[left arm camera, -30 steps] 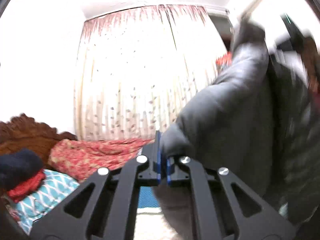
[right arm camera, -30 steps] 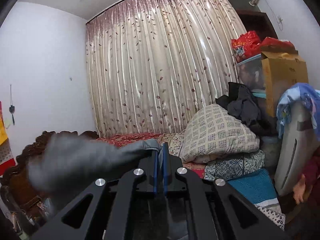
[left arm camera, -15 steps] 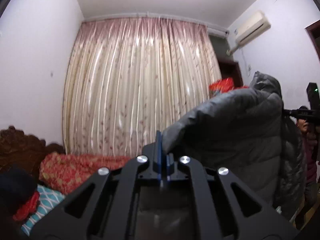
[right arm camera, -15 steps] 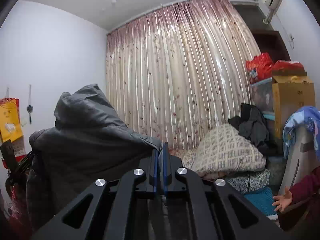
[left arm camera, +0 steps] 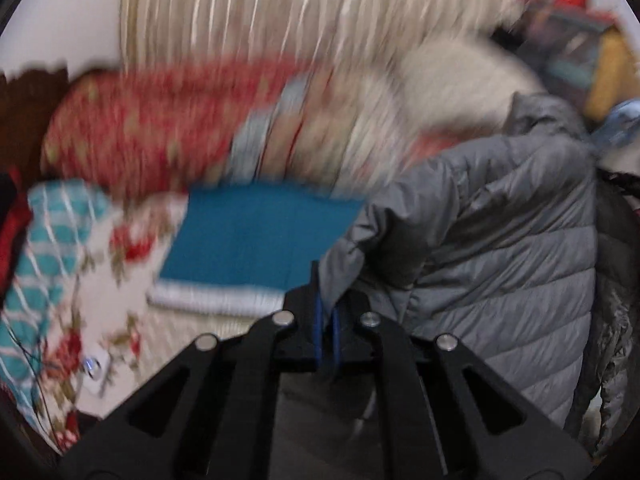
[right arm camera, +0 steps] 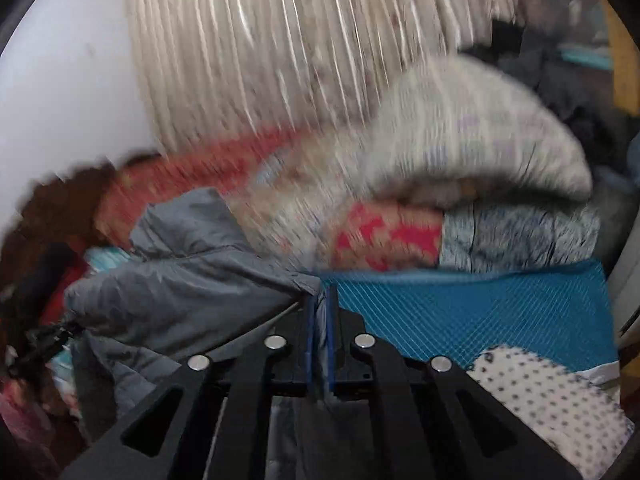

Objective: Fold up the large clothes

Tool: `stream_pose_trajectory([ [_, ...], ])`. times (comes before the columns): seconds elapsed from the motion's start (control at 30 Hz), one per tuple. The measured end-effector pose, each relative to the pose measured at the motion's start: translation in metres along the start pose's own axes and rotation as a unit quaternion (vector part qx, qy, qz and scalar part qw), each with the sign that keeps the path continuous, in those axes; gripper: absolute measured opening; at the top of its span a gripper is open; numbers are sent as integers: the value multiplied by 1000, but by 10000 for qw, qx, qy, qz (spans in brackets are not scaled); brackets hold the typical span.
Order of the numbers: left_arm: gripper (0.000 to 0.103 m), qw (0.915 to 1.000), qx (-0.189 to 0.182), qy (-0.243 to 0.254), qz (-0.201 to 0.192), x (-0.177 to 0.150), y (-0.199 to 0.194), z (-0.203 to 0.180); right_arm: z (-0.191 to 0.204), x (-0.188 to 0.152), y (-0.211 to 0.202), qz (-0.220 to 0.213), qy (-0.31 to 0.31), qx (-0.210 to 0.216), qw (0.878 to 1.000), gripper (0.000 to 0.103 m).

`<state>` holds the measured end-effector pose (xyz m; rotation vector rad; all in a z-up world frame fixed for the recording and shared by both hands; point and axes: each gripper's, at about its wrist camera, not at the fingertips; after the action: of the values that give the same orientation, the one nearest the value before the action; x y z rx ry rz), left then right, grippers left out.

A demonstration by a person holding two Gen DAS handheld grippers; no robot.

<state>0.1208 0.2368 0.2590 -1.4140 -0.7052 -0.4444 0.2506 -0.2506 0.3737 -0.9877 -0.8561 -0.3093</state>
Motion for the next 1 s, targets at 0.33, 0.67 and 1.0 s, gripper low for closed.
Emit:
stream_pose_trajectory([
  [0.33,8,9806,-20,-578,1872,-57,159,8,-29,-118,162,1730,-224,-1046,9791,25],
  [0.67,37,9941,182,-190,1050,-18,47,41,-66,-171,130,2346,444,-72,9710,34],
  [1.0,37,9899,-1197,-36,763,-6,28,-64,-124,-168,13,973,691,-446,9919,59],
])
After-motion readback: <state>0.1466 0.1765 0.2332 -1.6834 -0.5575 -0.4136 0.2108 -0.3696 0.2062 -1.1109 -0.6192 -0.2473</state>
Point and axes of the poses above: each gripper's, at about its wrist camera, not at the fingertips, and y roughly the way its jaws point, z to its left, x to its top, and after that the axes turned 3 degrees about x, right-handed
